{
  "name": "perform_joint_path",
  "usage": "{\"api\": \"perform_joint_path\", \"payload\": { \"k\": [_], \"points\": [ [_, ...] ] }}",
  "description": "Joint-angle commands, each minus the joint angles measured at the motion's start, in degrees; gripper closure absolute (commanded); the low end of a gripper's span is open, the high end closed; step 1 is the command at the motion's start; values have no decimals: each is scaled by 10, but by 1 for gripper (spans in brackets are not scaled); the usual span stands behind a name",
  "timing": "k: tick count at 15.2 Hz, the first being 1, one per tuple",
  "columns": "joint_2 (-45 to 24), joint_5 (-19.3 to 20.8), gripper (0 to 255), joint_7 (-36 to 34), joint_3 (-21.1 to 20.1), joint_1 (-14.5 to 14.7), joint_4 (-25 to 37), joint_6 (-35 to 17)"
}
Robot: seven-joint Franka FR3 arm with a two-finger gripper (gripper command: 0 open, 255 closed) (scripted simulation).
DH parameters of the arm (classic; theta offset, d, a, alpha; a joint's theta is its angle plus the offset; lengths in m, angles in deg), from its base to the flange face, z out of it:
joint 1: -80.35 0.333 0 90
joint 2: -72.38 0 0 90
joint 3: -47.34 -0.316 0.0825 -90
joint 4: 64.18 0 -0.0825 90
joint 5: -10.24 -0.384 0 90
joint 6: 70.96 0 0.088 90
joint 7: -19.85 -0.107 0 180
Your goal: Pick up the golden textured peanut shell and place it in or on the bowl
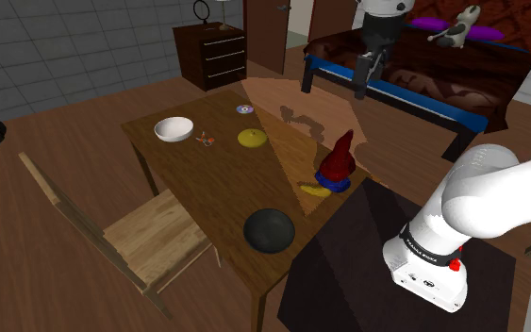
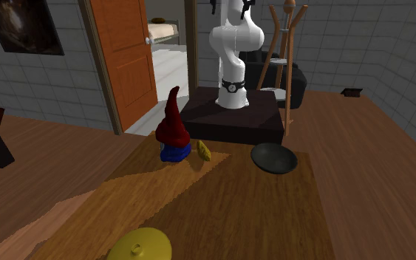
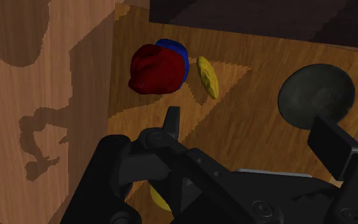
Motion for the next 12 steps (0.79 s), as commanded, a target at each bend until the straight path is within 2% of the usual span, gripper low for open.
{"api": "perform_joint_path", "payload": {
  "k": [1, 12],
  "points": [
    [0, 0, 0, 0, 0, 0, 0, 0],
    [-75, 37, 0, 3, 4, 1, -157, -211]
  ]
}}
